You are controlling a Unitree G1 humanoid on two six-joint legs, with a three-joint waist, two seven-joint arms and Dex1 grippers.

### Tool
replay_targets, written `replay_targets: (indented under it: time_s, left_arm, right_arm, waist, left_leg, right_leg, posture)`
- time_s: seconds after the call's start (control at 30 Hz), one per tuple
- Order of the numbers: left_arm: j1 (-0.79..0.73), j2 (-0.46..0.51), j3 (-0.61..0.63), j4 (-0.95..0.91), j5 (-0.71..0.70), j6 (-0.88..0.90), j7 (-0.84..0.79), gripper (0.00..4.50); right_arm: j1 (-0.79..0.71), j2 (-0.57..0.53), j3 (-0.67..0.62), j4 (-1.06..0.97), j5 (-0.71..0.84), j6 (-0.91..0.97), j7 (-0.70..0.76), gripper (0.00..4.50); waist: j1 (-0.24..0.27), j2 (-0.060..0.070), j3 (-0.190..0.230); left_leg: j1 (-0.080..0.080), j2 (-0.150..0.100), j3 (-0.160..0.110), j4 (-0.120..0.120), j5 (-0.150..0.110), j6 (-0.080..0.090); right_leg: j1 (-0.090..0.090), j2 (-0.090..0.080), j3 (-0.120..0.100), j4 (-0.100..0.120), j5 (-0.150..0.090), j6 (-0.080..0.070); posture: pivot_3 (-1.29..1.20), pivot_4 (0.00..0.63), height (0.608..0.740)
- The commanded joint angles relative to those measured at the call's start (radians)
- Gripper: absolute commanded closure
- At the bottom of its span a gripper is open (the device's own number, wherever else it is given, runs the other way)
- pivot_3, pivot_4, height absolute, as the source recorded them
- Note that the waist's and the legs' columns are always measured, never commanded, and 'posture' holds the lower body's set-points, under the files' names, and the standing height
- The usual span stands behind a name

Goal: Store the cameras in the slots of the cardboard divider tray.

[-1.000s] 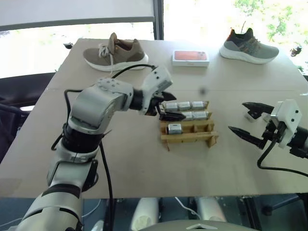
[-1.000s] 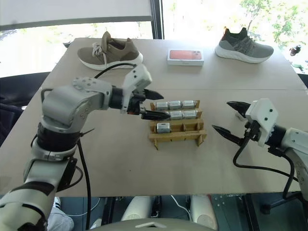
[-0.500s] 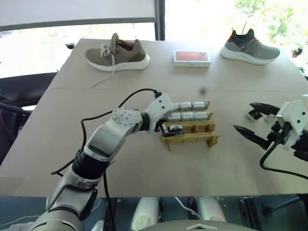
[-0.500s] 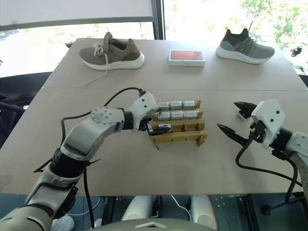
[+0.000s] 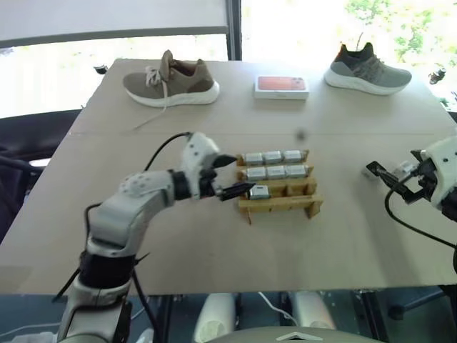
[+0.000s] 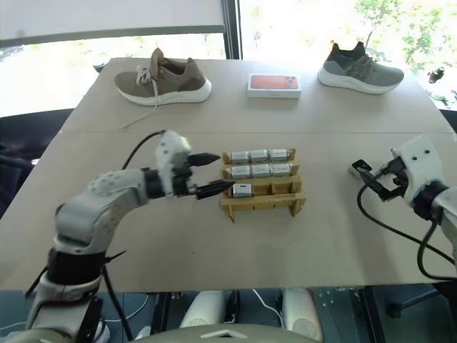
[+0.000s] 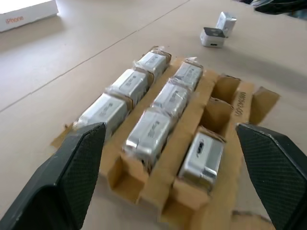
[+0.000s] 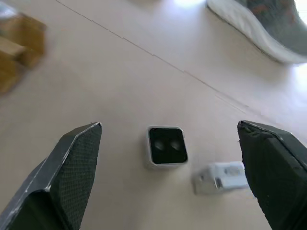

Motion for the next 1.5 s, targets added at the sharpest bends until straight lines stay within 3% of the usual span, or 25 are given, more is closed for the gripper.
replay_targets:
  time_s: [0.03, 0.2, 0.47, 1.0, 1.2, 1.33, 1.5]
  left_arm:
    - [0.049, 0.027, 0.082, -0.083, -0.072, -0.057, -0.032, 0.03]
    - [0.11, 0.038, 0.11, -0.147, -0.103, -0.063, 0.006, 0.03]
    - [0.156, 0.043, 0.133, -0.216, -0.18, -0.055, 0.05, 0.03]
    - [0.21, 0.119, 0.149, -0.264, -0.307, -0.11, -0.037, 0.03]
    - [0.235, 0.119, 0.142, -0.286, -0.31, -0.116, -0.011, 0.03]
    - [0.24, 0.115, 0.137, -0.289, -0.31, -0.12, 0.005, 0.03]
    - [0.228, 0.111, 0.124, -0.283, -0.315, -0.12, 0.015, 0.03]
  right_arm:
    - [-0.119, 0.043, 0.017, 0.103, -0.007, 0.109, -0.083, 0.0]
    - [-0.176, 0.056, 0.076, 0.193, -0.057, 0.064, -0.076, 0.0]
    - [-0.206, 0.023, 0.033, 0.302, -0.089, 0.047, -0.091, 0.0]
    - [-0.351, -0.089, 0.141, 0.631, -0.152, -0.059, 0.121, 0.0]
    - [-0.388, -0.02, 0.011, 0.556, -0.073, 0.156, -0.008, 0.0]
    - [-0.409, 0.096, -0.116, 0.397, -0.032, 0.403, -0.192, 0.0]
    - [-0.509, 0.241, -0.206, 0.295, -0.1, 0.622, -0.443, 0.0]
  waist:
    - [0.001, 0.0, 0.0]
    - [0.007, 0.0, 0.0]
    - [0.003, 0.0, 0.0]
    - [0.002, 0.001, 0.0]
    - [0.003, 0.001, 0.0]
    - [0.002, 0.001, 0.0]
    - [0.001, 0.002, 0.0]
  left_leg:
    - [0.0, 0.0, 0.0, 0.0, 0.0, 0.0]
    - [-0.001, 0.0, -0.002, 0.0, 0.0, 0.0]
    - [-0.002, -0.001, 0.0, -0.001, 0.0, 0.0]
    - [-0.001, 0.0, 0.0, -0.001, -0.001, 0.001]
    - [-0.002, 0.0, 0.0, -0.001, 0.0, 0.0]
    - [-0.002, 0.0, -0.002, -0.002, 0.0, 0.0]
    - [-0.001, 0.0, -0.001, -0.002, 0.0, 0.0]
  right_leg:
    - [0.0, 0.0, 0.0, 0.0, 0.0, 0.0]
    - [0.0, 0.0, 0.0, -0.001, 0.0, 0.0]
    - [0.0, -0.001, 0.0, -0.003, 0.0, 0.0]
    - [0.0, 0.0, 0.0, -0.003, 0.0, 0.0]
    - [0.0, 0.0, 0.001, -0.004, 0.0, 0.0]
    - [0.0, 0.0, 0.001, -0.004, 0.0, 0.0]
    - [0.0, 0.0, 0.0, -0.003, 0.0, 0.0]
  posture:
    - [0.0, 0.15, 0.74]
    - [0.0, 0.15, 0.74]
    - [0.0, 0.15, 0.74]
    - [0.0, 0.15, 0.74]
    - [0.0, 0.15, 0.74]
    - [0.0, 0.15, 0.74]
    - [0.0, 0.15, 0.74]
